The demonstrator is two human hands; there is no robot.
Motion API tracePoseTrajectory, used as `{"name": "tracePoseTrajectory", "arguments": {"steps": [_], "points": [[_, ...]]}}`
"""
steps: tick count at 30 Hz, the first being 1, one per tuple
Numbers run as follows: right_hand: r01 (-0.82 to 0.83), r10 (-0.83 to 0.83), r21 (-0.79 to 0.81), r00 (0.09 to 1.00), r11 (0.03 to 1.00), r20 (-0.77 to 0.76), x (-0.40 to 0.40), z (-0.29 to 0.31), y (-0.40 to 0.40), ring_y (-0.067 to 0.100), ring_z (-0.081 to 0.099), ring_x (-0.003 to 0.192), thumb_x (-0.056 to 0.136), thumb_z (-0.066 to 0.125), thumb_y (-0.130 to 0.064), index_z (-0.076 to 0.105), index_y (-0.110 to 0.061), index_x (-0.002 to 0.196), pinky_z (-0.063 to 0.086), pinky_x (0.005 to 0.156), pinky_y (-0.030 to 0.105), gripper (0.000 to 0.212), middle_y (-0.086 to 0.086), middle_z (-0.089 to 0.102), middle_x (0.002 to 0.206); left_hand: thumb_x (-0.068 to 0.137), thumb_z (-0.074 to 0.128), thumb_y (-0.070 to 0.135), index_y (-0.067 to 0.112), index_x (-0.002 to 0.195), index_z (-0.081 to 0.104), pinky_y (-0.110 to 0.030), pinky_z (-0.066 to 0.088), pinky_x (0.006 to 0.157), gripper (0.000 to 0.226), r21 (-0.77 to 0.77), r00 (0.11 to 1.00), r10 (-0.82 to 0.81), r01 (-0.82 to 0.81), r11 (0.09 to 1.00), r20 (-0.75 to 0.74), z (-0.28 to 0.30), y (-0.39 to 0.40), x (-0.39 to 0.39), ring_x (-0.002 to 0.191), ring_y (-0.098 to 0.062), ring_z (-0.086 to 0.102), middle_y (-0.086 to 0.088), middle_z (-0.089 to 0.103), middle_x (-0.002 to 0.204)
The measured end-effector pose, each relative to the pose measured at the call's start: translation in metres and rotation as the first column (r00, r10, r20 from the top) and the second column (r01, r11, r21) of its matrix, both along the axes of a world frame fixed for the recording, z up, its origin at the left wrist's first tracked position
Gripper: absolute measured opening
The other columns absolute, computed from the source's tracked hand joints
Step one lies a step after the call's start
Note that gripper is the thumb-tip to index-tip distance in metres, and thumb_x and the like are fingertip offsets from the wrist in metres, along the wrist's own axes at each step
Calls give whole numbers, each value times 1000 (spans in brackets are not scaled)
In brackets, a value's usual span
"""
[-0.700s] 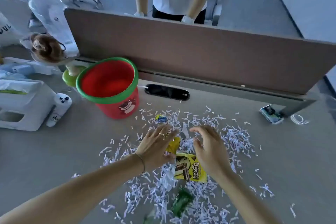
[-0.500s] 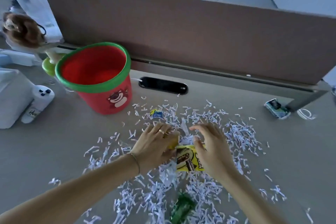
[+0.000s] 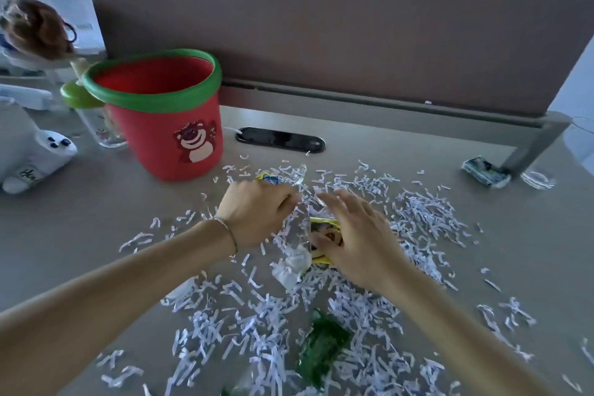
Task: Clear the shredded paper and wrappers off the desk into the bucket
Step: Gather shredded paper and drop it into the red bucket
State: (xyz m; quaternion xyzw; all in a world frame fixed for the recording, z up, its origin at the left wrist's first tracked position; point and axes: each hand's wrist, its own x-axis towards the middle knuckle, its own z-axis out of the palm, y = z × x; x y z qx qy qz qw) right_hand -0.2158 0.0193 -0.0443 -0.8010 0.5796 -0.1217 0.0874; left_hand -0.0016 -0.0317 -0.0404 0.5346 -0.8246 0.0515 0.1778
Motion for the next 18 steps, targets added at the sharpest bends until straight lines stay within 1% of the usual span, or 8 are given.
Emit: {"name": "tracePoseTrajectory", "arguments": {"steps": [2, 3, 6, 8, 10, 13, 16, 18], "points": [[-11, 9, -31, 999, 999, -36, 1, -4, 1, 19, 34, 148, 97, 40, -66, 22, -33, 157, 30, 119, 44, 71, -3, 32, 163, 103, 38, 50, 22, 66, 47, -26, 27, 47, 47, -22, 997, 67, -68, 997, -43, 4, 8, 3, 49, -18, 49, 4, 50, 52], [-8, 5, -53, 999, 999, -51, 1, -6, 1, 18, 38, 144, 97, 40, -65, 24, -32, 157, 33, 117, 43, 70, -4, 38, 159, 102, 36, 51, 20, 65, 45, -26, 27, 47, 49, -26, 994, 98, -99, 995, -39, 5, 13, 4, 49, -19, 50, 3, 50, 52], [19, -28, -107, 997, 994, -78, 1, -9, 3, 15, 46, 132, 98, 39, -61, 33, -31, 152, 37, 114, 38, 62, -7, 49, 145, 101, 40, 43, 16, 67, 50, -25, 29, 47, 44, -19, 984, 174, -174, 984, -43, 14, 31, 7, 51, -18, 53, 3, 54, 55], [19, -34, -142, 994, 990, -106, 1, -8, 6, 13, 48, 123, 99, 39, -56, 45, -27, 143, 42, 110, 35, 52, -7, 52, 133, 100, 43, 38, 18, 65, 48, -24, 27, 47, 41, -9, 976, 210, -211, 978, -59, 21, 44, 6, 48, -11, 48, 5, 50, 53], [4, -30, -189, 991, 982, -132, 2, -6, 7, 12, 48, 112, 100, 39, -51, 54, -23, 132, 47, 100, 29, 44, -6, 52, 124, 100, 45, 37, 18, 62, 43, -24, 26, 46, 43, -9, 970, 231, -232, 973, -74, 25, 53, 5, 46, -6, 43, 6, 47, 51], [-3, -23, -229, 993, 973, -113, 7, -6, 2, 11, 51, 98, 102, 40, -45, 54, -20, 126, 47, 82, 22, 38, -6, 56, 115, 100, 44, 40, 16, 61, 43, -25, 31, 45, 46, 2, 967, 236, -237, 971, -98, 20, 56, 8, 46, -13, 47, 4, 49, 50], [-32, 0, -265, 993, 964, -121, 10, -11, -6, 12, 62, 84, 103, 42, -46, 56, -20, 121, 55, 76, 26, 34, -6, 65, 101, 99, 44, 41, 15, 65, 50, -24, 30, 44, 43, 18, 968, 234, -233, 972, -87, 5, 51, 12, 46, -11, 49, 4, 53, 53], [-73, 24, -317, 988, 946, -154, 9, -14, -7, 13, 63, 71, 104, 43, -48, 60, -19, 116, 57, 70, 29, 35, -6, 68, 89, 99, 45, 39, 16, 64, 51, -25, 31, 44, 42, 37, 974, 211, -209, 977, -84, -4, 44, 13, 47, -12, 52, 5, 53, 53]]}}
